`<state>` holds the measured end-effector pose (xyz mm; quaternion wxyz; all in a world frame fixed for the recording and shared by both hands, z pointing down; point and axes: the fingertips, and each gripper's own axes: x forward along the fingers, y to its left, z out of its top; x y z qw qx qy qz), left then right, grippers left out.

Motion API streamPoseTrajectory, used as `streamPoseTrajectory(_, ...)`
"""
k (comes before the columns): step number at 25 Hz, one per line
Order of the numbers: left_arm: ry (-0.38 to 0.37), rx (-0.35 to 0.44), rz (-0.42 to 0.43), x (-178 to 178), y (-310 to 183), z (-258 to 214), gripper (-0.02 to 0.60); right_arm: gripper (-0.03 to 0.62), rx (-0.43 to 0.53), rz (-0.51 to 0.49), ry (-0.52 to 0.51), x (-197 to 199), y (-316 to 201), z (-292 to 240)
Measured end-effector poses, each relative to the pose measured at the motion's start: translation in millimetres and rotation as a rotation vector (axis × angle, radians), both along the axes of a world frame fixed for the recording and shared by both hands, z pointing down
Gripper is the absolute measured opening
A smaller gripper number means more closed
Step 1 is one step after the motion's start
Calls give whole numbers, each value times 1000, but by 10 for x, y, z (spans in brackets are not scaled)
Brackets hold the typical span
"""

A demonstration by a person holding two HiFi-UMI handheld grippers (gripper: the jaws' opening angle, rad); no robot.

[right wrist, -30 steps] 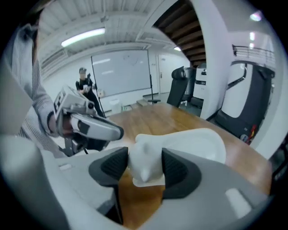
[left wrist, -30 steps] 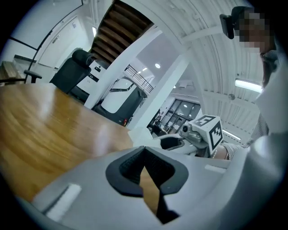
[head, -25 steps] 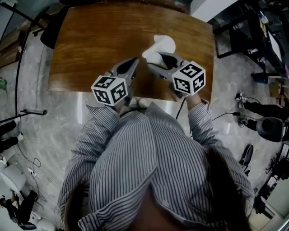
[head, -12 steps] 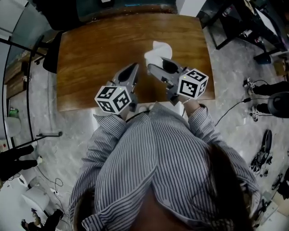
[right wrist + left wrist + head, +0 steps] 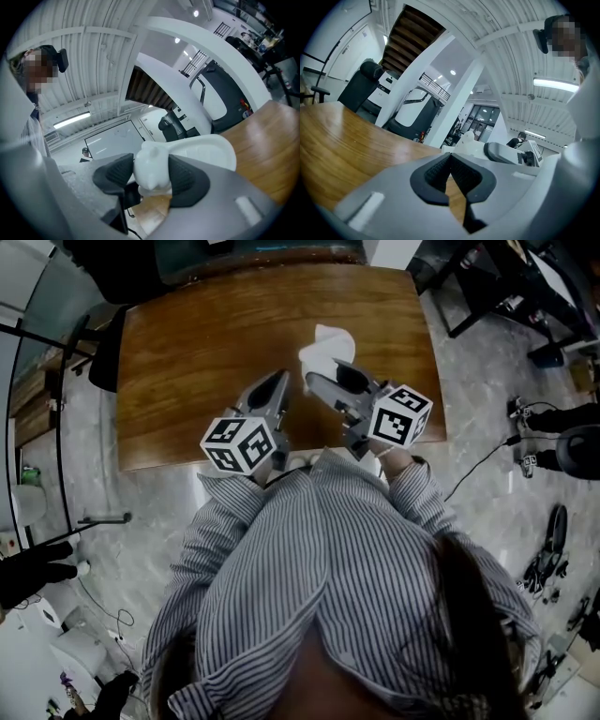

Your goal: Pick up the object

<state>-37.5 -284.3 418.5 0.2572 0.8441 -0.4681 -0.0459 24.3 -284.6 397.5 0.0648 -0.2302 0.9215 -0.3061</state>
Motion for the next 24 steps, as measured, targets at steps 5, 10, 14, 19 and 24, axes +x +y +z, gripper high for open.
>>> streamPoseTrajectory(5,-4,-2,0,78,77,21,5,232,-7,0,-6,52,94,26)
streamPoseTrajectory(10,-3,-12,3,104,116,38,5,233,-31,13,-18,83,89,38)
streamPoseTrajectory(14,-4,-19,0,79,125,51,5,233,-55,13,-29,90,82,35)
streamPoseTrajectory(19,6,-22,-16,35,144,57,5,232,-26,-15,-18,96,134,65)
streamPoseTrajectory(24,-3,-4,-2,20,120,12,5,232,-35,-18,-3,36,126,22)
